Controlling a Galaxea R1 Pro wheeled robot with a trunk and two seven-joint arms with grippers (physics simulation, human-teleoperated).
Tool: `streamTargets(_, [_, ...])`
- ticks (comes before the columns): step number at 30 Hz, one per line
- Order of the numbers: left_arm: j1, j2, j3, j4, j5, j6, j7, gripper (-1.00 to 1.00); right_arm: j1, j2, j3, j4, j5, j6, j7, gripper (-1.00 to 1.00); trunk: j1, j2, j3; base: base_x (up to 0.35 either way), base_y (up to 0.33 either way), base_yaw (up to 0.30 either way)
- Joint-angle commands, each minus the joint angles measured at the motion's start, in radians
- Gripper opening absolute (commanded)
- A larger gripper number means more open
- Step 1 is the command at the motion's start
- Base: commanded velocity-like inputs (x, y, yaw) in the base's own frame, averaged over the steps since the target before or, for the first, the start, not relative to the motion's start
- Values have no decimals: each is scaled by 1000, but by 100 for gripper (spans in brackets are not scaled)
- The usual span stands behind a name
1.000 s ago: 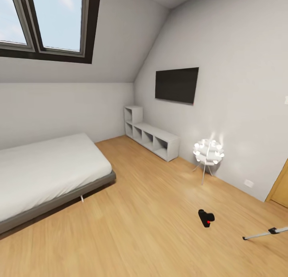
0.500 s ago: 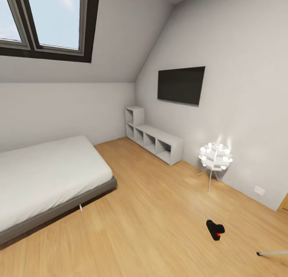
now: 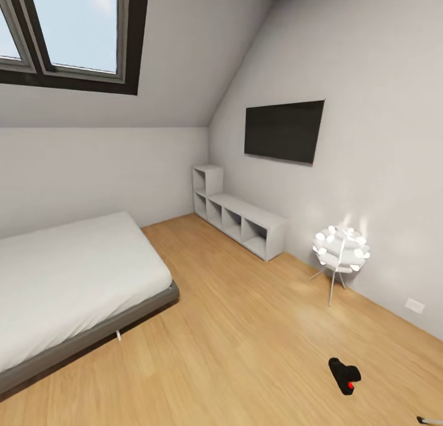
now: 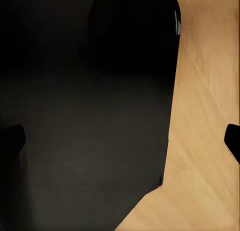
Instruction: Attach the digital camera to the camera tripod in the bedroom.
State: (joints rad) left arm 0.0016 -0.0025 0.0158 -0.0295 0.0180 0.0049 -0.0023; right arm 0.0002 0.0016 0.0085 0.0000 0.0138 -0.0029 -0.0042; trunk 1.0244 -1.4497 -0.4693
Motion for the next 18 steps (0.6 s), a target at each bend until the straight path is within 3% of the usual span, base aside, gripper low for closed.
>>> streamTargets(1, [0,0,1,-1,2,1,0,100,0,0,1,0,1,0,0,100,1,0,-1,323,2,0])
streamTargets(18, [0,-1,1,-1,2,3,2,100,0,0,-1,0,2,-3,0,100,1,0,-1,323,0,0])
